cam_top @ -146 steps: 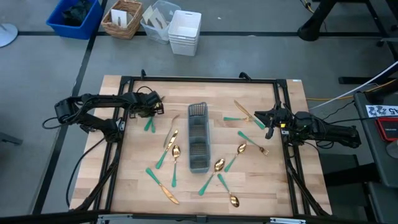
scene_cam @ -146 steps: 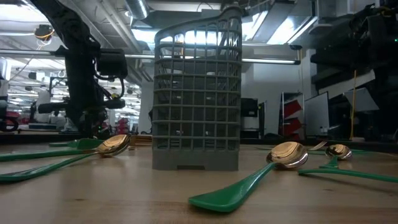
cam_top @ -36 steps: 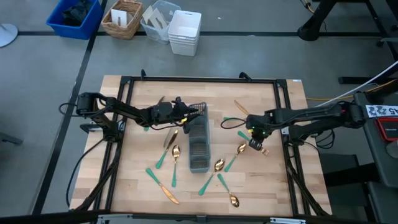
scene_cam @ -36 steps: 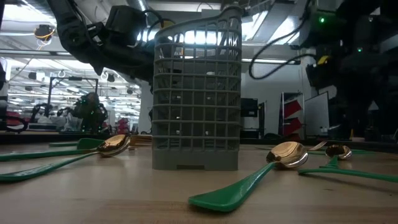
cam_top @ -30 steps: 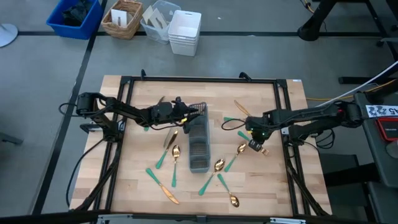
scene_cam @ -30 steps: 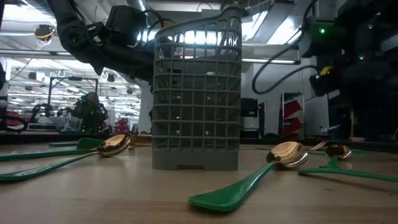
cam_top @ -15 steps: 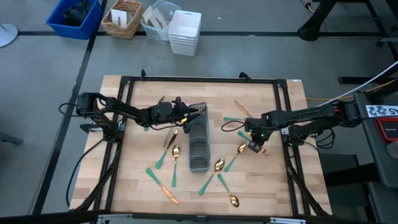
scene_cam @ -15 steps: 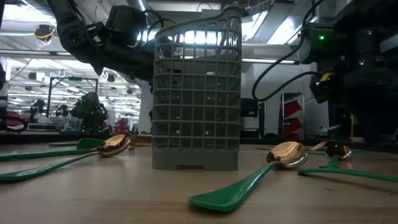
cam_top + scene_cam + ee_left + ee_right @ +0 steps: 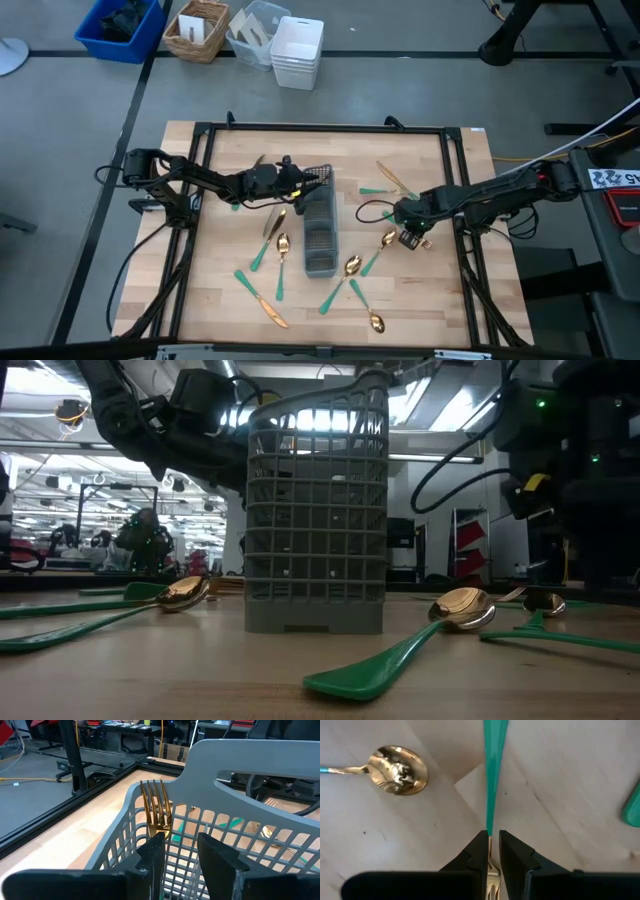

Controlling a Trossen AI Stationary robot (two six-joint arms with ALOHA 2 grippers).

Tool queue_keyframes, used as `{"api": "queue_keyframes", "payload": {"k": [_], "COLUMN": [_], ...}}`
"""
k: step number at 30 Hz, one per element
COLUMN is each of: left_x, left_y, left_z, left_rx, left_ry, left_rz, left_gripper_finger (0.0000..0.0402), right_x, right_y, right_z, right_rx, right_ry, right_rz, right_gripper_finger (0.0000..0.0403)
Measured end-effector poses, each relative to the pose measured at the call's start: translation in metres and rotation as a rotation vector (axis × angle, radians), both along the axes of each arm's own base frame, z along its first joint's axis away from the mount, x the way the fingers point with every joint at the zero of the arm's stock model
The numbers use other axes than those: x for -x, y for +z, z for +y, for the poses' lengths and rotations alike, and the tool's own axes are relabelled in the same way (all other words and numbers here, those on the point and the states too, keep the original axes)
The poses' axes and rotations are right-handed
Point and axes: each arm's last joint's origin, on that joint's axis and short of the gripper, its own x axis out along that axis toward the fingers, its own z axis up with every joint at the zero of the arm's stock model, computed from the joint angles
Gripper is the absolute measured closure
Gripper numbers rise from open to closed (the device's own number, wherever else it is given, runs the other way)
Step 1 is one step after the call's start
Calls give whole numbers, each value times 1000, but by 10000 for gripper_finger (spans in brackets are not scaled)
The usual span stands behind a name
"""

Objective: Sort silverware
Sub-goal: Put the green fork into the utensil rack

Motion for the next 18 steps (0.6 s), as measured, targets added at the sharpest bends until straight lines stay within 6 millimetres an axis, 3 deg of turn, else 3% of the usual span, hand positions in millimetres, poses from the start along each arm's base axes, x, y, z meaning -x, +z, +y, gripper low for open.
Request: {"api": "queue_keyframes", "payload": {"k": [8, 18], "left_x": [0, 0], "left_y": [0, 0], "left_z": [0, 0], "left_rx": [-4, -4], "left_ry": [-1, -1], "left_rz": [2, 2], "left_gripper_finger": [292, 292], "right_x": [-2, -9], "right_y": [-2, -22], "right_z": [6, 7], "right_rx": [25, 56], "right_ry": [10, 10], "right_rz": [-5, 109], "right_gripper_finger": [354, 354]}}
